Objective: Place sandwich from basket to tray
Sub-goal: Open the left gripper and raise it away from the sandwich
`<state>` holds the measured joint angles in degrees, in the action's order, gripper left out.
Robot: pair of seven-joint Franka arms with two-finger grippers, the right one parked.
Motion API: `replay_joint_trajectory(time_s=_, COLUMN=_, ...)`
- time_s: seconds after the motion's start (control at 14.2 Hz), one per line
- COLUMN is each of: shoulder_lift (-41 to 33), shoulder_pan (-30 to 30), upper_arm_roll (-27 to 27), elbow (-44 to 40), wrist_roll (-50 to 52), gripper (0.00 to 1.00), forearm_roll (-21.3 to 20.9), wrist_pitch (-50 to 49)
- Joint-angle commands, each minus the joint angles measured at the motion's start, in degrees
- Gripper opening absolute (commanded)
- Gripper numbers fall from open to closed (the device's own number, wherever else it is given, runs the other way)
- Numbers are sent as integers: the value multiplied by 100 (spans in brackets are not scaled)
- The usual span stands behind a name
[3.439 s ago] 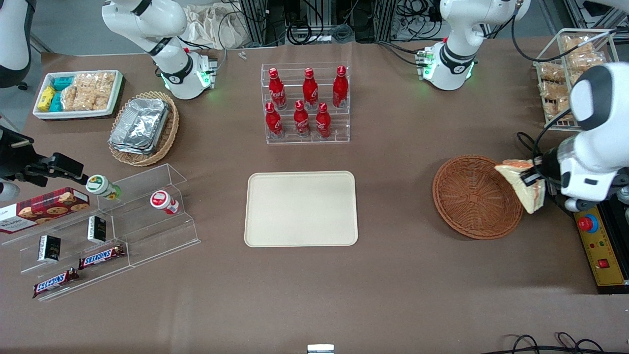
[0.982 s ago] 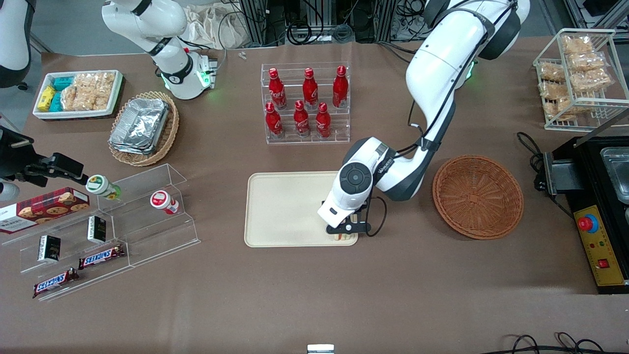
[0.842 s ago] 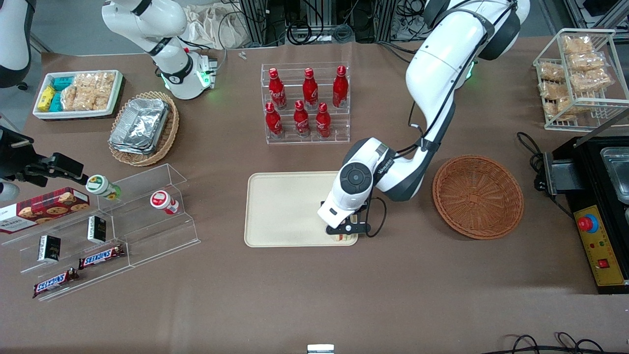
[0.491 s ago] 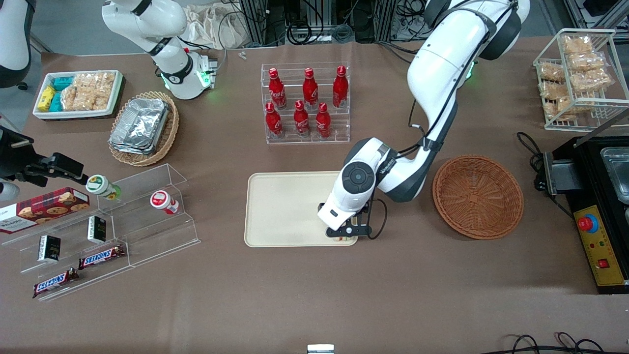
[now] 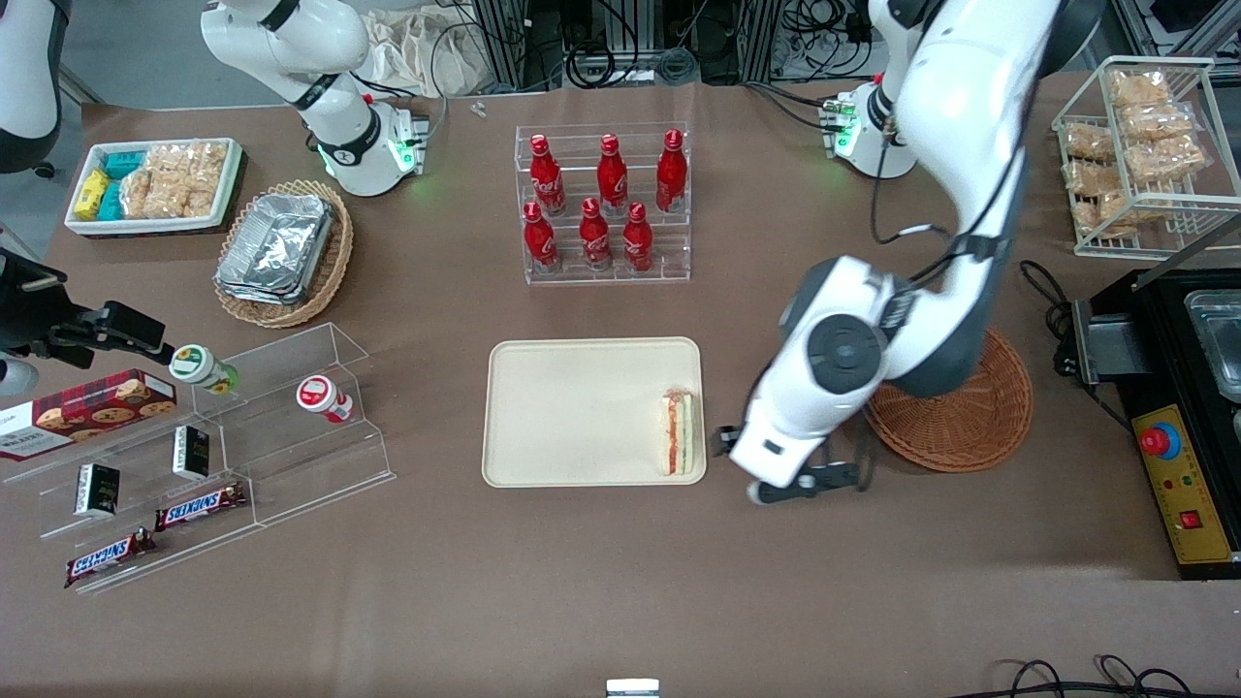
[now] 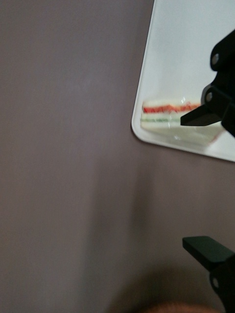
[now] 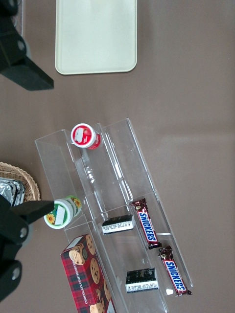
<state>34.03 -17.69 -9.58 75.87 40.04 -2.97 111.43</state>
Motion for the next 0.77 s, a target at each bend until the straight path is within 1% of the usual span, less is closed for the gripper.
replay_joint_trajectory(time_s=0.0, shoulder_lift=-676, shoulder_pan=283, upper_arm_roll=-53, elbow=174, wrist_roll=-215, gripper=100, forearm_roll=-72, wrist_pitch=-682)
replay_joint_trajectory(time_s=0.14, shoulder_lift=-1063, shoulder_pan=554, upper_arm_roll=-53, elbow=304, wrist_roll=-478, gripper=100, forearm_roll=-72, wrist_pitch=-921)
replay_joint_trajectory(time_s=0.28, shoulder_lift=-1519, shoulder_pan=898, upper_arm_roll=-44, elbow=664, wrist_roll=-1345, gripper=100, forearm_roll=-37, wrist_pitch=-939)
replay_joint_trajectory(time_s=0.35, shoulder_lift=-1731, shoulder_pan=969, upper_arm_roll=8, elbow=788, wrist_roll=-1793, gripper=100, forearm_roll=-37, wrist_pitch=-965)
replay_joint_trajectory(time_s=0.49, shoulder_lift=-2021, shoulder_pan=1153, upper_arm_roll=254, elbow=824, wrist_roll=-2428, gripper=100, forearm_roll=-46, wrist_pitch=-1271)
replay_joint_trajectory(time_s=0.56, shoulder_lift=-2179, shoulder_pan=1458, upper_arm_roll=238, elbow=833, wrist_roll=-2727, gripper=100, forearm_roll=-37, wrist_pitch=-1456)
replay_joint_trajectory(time_s=0.63, shoulder_lift=-2285, shoulder_pan=1636, upper_arm_roll=246, elbow=833, wrist_roll=-3078, gripper=100, forearm_roll=15, wrist_pitch=-1632)
replay_joint_trajectory(time_s=0.7, shoulder_lift=-2356, shoulder_pan=1672, upper_arm_roll=281, elbow=815, wrist_roll=-3307, gripper=100, forearm_roll=15, wrist_pitch=-1755)
